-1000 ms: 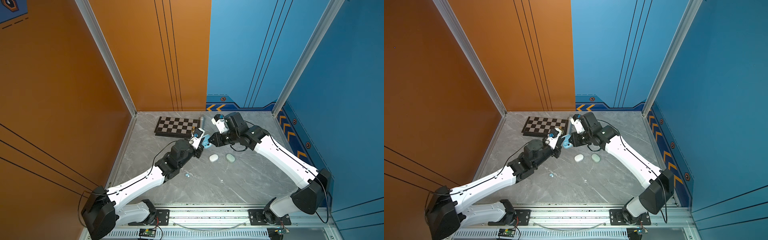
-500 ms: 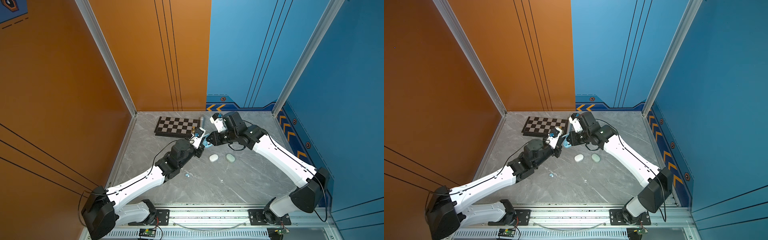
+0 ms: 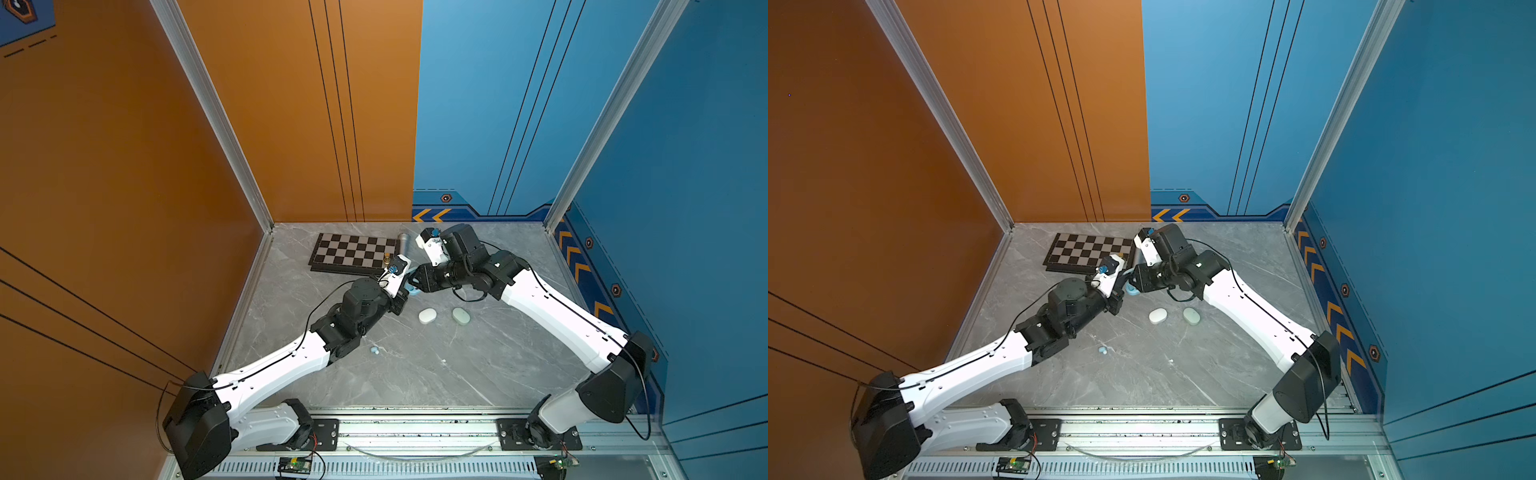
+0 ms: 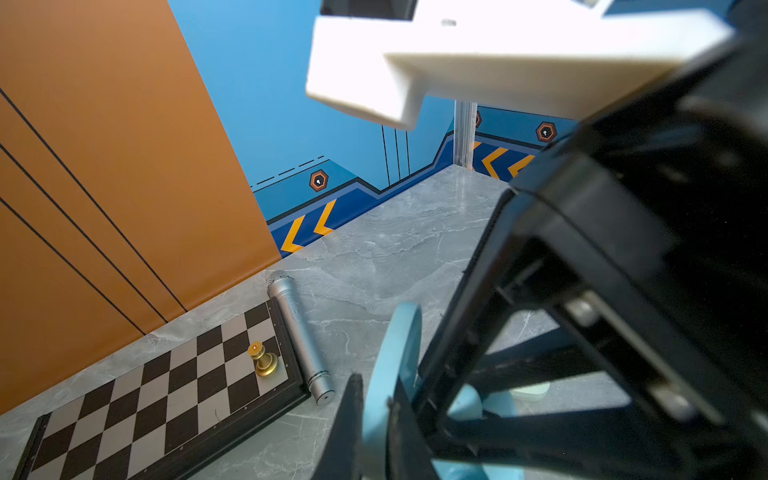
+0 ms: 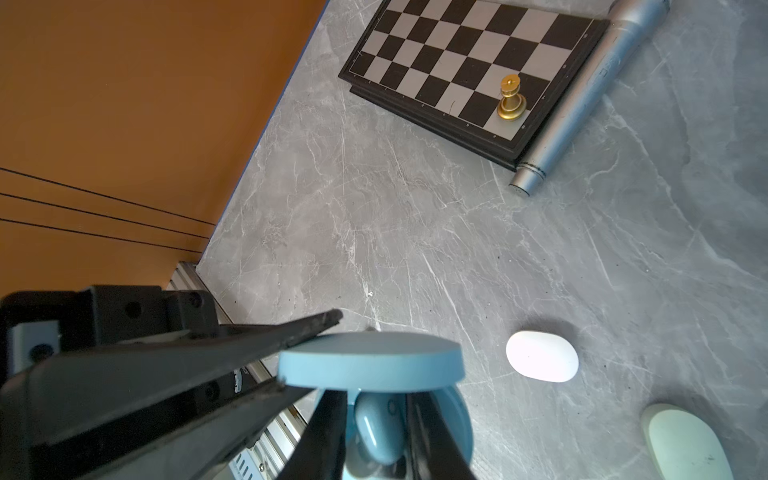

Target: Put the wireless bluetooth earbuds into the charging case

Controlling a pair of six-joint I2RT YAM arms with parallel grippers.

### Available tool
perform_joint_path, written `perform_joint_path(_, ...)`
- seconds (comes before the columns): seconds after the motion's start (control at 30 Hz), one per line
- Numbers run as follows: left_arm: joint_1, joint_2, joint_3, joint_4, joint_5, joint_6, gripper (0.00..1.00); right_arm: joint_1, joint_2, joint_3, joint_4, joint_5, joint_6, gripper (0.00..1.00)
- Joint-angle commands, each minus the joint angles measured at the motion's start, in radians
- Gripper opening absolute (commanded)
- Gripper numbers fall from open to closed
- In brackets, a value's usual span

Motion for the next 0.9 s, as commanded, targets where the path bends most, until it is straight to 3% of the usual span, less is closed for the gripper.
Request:
perform_joint_path(0.0,-0.012,-0.002,0.027,0.025,-0.017,0.011,0.00,0.007,0.008,0.032,-0.003,0.016,0.015,0.28)
perform_joint_path(0.87,-0.011,-0.017,0.008,0.025,-0.034,0.009,0.00,0.044,-0.014,0.043,-0.005,0.019,0.023,0.29)
